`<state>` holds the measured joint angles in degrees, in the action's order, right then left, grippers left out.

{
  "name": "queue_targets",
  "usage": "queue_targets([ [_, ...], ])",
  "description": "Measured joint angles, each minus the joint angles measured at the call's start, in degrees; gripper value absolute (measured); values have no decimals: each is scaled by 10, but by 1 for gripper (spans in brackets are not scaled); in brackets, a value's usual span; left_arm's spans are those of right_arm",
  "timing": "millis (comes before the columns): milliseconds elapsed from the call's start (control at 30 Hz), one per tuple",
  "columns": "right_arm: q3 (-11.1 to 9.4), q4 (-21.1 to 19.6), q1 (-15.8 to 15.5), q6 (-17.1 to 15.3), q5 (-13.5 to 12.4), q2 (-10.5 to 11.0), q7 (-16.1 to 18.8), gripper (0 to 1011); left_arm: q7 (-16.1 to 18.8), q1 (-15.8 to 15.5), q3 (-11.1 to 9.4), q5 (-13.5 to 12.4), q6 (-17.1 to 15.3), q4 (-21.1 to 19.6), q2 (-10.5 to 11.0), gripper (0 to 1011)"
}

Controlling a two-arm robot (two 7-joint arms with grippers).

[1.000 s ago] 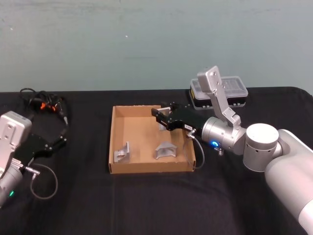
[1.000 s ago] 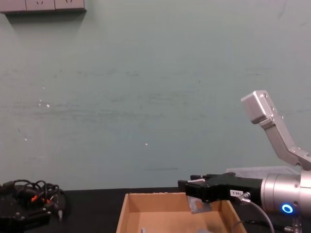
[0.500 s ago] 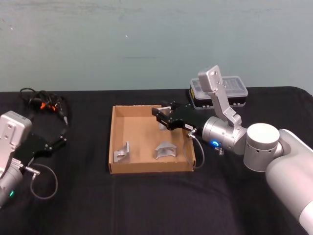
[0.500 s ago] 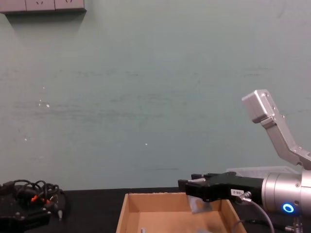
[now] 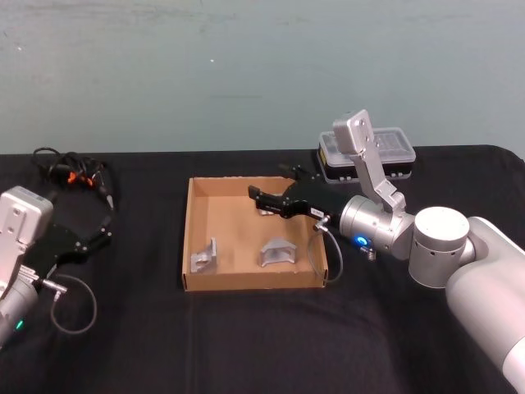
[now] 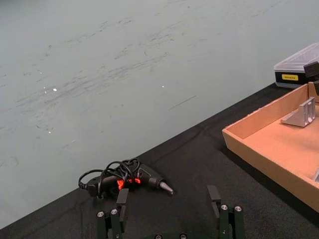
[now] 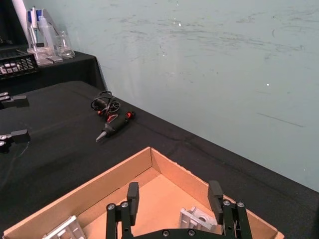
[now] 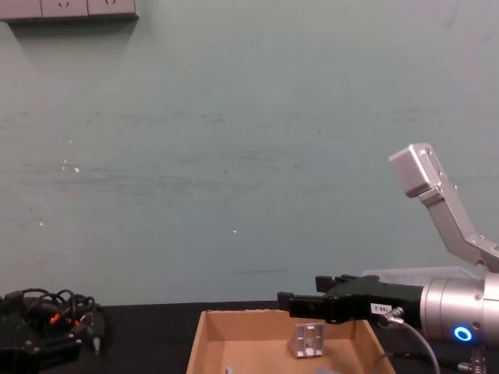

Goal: Use one hand to pick up the angle iron from the table and place it into the box.

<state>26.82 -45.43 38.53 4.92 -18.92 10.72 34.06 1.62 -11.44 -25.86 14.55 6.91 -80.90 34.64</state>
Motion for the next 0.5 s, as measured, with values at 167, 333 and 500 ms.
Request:
queue_targets([
  [167,0,0,0,0,0,0,0,980,0,0,0,0,0,0,0,1000],
  [333,0,-1,0,0,0,0,0,1004,0,0,0,0,0,0,0,1000],
  [500,-1,-10,-5,0,0,3,0,1004,0,0,0,0,0,0,0,1000],
])
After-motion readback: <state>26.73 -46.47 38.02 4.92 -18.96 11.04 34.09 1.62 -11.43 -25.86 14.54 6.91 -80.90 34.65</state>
